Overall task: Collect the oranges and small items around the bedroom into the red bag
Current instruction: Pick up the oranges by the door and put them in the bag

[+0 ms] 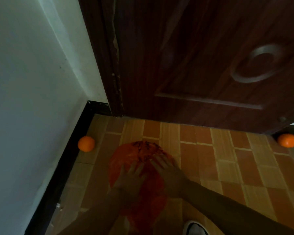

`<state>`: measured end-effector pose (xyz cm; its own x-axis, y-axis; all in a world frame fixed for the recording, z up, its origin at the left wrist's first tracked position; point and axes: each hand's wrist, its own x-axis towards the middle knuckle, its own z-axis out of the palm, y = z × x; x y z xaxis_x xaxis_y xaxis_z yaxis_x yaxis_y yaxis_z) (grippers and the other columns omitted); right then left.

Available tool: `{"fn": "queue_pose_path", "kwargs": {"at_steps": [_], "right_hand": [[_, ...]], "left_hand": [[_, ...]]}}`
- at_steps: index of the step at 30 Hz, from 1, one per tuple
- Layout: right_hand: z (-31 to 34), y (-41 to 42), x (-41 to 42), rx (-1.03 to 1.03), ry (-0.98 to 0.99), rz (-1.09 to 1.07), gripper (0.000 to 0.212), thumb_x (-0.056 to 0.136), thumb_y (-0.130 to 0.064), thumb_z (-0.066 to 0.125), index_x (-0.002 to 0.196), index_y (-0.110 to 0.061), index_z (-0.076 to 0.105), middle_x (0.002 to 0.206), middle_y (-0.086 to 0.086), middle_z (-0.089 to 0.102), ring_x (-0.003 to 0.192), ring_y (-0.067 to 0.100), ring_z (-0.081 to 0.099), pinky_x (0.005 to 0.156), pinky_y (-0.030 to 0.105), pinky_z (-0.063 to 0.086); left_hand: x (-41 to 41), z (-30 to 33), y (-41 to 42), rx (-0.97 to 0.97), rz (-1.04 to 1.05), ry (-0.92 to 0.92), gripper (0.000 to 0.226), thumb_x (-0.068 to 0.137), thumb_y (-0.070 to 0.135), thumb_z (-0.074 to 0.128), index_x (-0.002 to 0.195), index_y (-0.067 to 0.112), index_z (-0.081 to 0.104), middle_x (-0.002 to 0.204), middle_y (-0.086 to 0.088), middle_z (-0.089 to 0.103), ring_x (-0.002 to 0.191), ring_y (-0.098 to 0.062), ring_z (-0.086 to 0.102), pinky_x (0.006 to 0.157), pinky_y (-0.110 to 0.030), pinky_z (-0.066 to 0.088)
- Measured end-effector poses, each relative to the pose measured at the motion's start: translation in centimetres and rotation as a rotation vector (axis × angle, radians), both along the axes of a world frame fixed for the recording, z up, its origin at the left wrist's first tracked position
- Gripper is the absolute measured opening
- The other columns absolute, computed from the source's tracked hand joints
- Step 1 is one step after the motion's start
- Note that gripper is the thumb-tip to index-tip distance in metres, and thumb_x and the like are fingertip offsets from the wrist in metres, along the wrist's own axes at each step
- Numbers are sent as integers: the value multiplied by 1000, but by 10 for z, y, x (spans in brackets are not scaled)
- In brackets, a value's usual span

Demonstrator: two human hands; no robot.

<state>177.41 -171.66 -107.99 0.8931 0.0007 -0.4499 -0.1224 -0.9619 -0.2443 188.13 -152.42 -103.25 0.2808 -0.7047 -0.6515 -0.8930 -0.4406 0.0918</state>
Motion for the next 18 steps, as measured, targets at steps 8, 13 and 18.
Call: {"fn": "queue_pose_path", "kwargs": {"at_steps": [8, 13, 18], "right_hand": [[-22, -25, -14, -128, 193, 41, 120, 87, -58, 71, 161, -24, -18, 170, 8, -20, 157, 34, -16, 122, 62, -7], [-22, -40, -15, -130, 223, 50, 119, 89, -51, 72, 161, -25, -19, 170, 10, -18, 157, 33, -13, 126, 60, -2], [-20, -51, -7, -98, 181, 86, 109, 92, -44, 72, 163, -31, -10, 172, 7, -14, 157, 30, -13, 125, 56, -3]], "left_hand": [[36, -21, 29, 121, 248, -110, 82, 107, 46, 42, 166, 19, -8, 173, -11, -14, 158, -43, -7, 123, -67, 7], [45, -37, 39, 74, 385, -141, 88, 102, 44, 53, 165, 17, -2, 173, -8, -5, 159, -39, 3, 122, -64, 22], [62, -41, 49, -13, 569, -104, 108, 84, 59, 73, 165, 24, 10, 171, -7, 2, 155, -37, 17, 111, -54, 43]]}}
